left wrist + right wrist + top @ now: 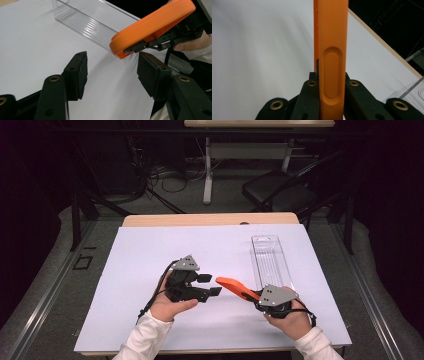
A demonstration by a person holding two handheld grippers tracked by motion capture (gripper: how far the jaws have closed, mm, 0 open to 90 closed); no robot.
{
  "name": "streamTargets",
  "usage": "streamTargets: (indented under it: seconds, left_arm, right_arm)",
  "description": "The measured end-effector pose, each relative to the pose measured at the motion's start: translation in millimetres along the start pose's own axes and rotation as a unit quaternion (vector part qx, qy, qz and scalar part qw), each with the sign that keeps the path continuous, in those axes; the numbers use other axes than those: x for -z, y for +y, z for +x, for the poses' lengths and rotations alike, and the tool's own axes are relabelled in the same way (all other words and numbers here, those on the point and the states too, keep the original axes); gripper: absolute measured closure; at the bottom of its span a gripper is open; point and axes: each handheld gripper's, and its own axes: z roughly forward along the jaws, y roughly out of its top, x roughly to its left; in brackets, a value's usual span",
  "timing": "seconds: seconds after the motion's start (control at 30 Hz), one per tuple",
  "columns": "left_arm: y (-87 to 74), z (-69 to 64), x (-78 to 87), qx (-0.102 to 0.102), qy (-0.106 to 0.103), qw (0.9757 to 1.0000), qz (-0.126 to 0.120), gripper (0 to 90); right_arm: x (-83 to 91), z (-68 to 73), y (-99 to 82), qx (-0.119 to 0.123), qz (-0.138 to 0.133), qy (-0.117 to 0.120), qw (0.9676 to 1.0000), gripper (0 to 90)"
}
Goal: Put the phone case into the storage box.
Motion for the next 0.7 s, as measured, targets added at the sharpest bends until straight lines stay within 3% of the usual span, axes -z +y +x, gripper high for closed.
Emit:
streamTargets:
  seconds: [0.1,0.23,0.7]
  left_arm:
    - [-0.6,-1.4,-1.9,-0.005,0.003,1.0,-0.002,45.1]
    - [-3.0,0.1,-4.4,0.006,-0.018,0.9998,-0.006,51.2]
    - [-5.6,-2.1,-7.5,-0.012,-0.012,0.9997,-0.018,65.2]
  right_arm:
    - [-0.1,0.5,0.4,-0.002,-0.004,0.003,1.0,87.3]
    - [-0.6,1.6,0.8,-0.002,-0.008,0.006,0.9999,87.3]
    - [-3.8,6.6,2.4,-0.008,-0.02,0.026,0.9994,87.3]
